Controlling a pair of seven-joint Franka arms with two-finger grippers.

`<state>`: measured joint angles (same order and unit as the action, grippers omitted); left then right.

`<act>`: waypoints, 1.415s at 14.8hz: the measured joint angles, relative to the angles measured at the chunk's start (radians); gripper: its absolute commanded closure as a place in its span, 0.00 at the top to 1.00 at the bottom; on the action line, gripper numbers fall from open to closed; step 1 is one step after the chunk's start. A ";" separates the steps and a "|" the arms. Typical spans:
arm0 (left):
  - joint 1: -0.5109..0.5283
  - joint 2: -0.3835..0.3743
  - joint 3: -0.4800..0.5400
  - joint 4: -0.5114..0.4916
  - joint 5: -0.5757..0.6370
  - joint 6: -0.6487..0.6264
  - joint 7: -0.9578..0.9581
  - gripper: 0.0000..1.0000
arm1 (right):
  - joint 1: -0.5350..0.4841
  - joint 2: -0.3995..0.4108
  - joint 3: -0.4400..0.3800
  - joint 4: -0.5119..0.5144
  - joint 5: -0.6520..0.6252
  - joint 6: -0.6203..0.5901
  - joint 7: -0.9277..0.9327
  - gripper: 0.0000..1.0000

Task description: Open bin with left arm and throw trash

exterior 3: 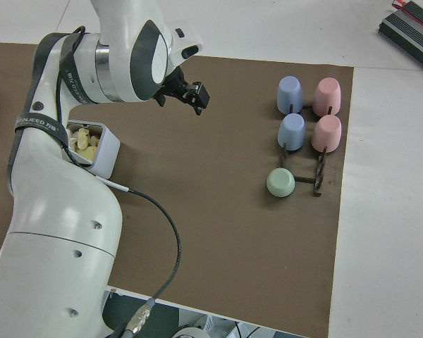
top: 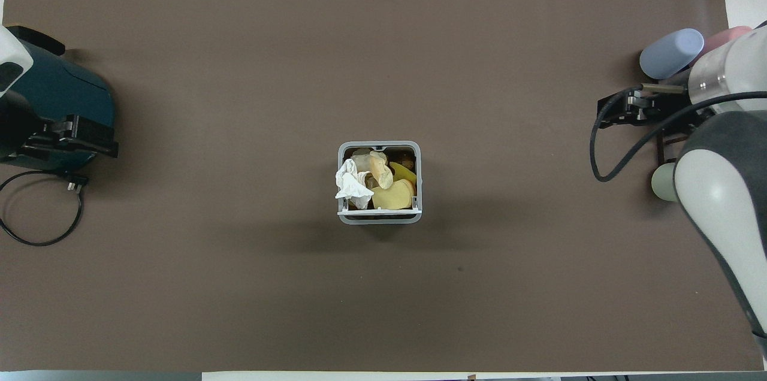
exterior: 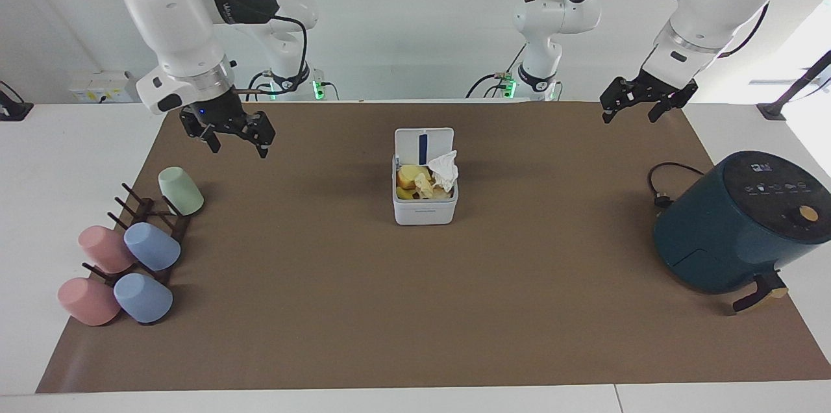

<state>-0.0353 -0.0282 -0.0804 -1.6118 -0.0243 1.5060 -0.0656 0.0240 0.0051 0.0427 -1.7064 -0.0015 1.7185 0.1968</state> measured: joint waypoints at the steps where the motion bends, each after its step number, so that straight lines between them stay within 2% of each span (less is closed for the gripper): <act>1: 0.000 0.000 0.000 0.000 0.000 0.000 0.000 1.00 | 0.000 -0.004 -0.016 -0.004 0.004 -0.002 -0.033 1.00; 8: -0.001 0.000 0.000 0.000 0.000 0.001 0.000 1.00 | 0.000 -0.021 -0.050 -0.039 0.008 -0.005 -0.058 1.00; 13: -0.001 0.000 0.000 0.000 0.000 0.001 0.000 1.00 | 0.000 -0.025 -0.050 -0.040 -0.006 -0.003 -0.126 1.00; 21: -0.001 0.000 -0.001 0.000 0.000 0.001 0.000 1.00 | 0.004 -0.025 -0.046 -0.040 -0.006 0.004 -0.122 1.00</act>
<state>-0.0363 -0.0282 -0.0811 -1.6118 -0.0243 1.5071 -0.0656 0.0276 -0.0200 -0.0031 -1.7461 -0.0071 1.7227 0.0750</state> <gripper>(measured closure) 0.000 0.000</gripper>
